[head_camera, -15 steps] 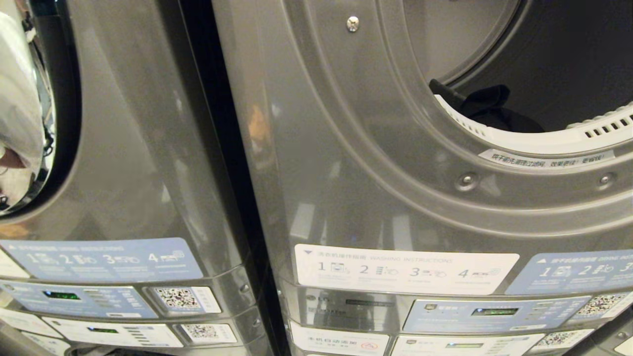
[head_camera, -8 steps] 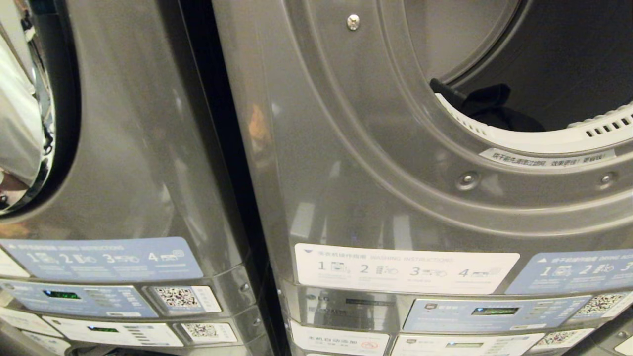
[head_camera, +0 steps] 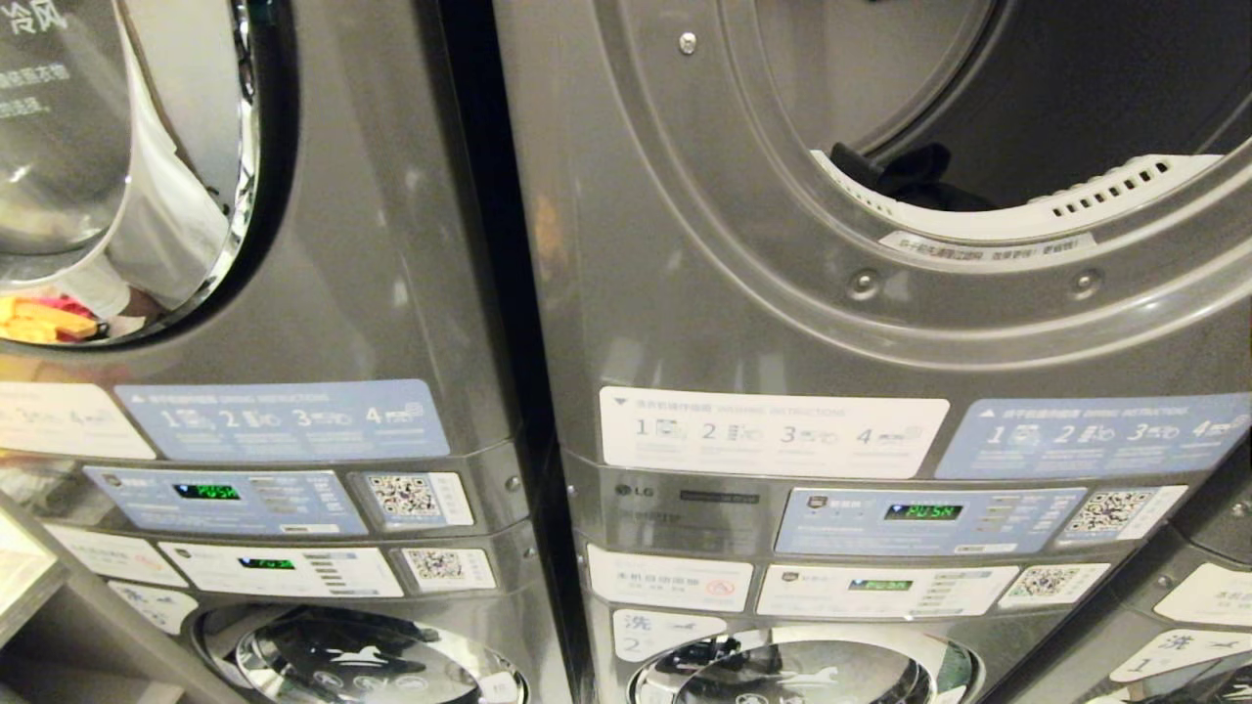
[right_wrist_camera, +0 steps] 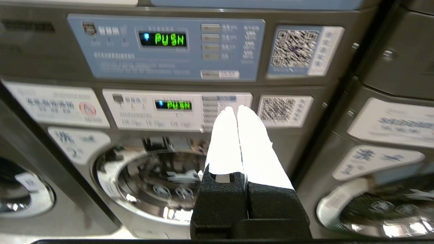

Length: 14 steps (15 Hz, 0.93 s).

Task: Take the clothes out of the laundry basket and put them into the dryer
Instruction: Close the dryer

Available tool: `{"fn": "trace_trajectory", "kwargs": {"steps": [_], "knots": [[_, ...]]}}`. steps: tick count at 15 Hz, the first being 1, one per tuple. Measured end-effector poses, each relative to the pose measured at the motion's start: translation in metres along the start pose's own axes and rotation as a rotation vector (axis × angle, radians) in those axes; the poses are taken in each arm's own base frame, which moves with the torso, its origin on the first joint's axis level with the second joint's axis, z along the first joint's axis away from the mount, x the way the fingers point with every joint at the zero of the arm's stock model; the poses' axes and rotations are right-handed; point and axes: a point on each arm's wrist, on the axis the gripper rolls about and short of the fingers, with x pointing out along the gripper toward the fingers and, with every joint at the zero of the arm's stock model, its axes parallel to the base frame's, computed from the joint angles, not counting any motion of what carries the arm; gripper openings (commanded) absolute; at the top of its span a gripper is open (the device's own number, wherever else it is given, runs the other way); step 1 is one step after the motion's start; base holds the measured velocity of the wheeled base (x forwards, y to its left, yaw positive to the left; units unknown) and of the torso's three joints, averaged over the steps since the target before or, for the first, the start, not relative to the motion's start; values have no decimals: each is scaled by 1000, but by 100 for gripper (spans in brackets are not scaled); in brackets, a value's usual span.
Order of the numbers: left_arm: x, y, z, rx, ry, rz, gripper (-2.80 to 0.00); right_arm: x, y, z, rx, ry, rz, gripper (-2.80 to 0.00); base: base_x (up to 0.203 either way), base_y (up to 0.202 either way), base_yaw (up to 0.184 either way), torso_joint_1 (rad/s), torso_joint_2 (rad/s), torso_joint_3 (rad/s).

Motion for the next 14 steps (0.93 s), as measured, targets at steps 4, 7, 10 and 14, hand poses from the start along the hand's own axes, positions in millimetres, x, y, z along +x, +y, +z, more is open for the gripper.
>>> {"fn": "trace_trajectory", "kwargs": {"steps": [4,7,10,14], "knots": [[0,0,0,0,0,1,-280,0,0,0,-5,-2,2,-280,-195,0,2,4,3,2],[0,0,0,0,0,1,-280,0,0,0,-5,2,2,-280,-194,0,2,4,2,2],[0,0,0,0,0,0,-280,0,0,0,-5,1,2,-280,-187,0,2,1,1,3],[0,0,0,0,0,0,-280,0,0,0,-3,0,1,-280,-29,0,1,6,-1,0]]}}
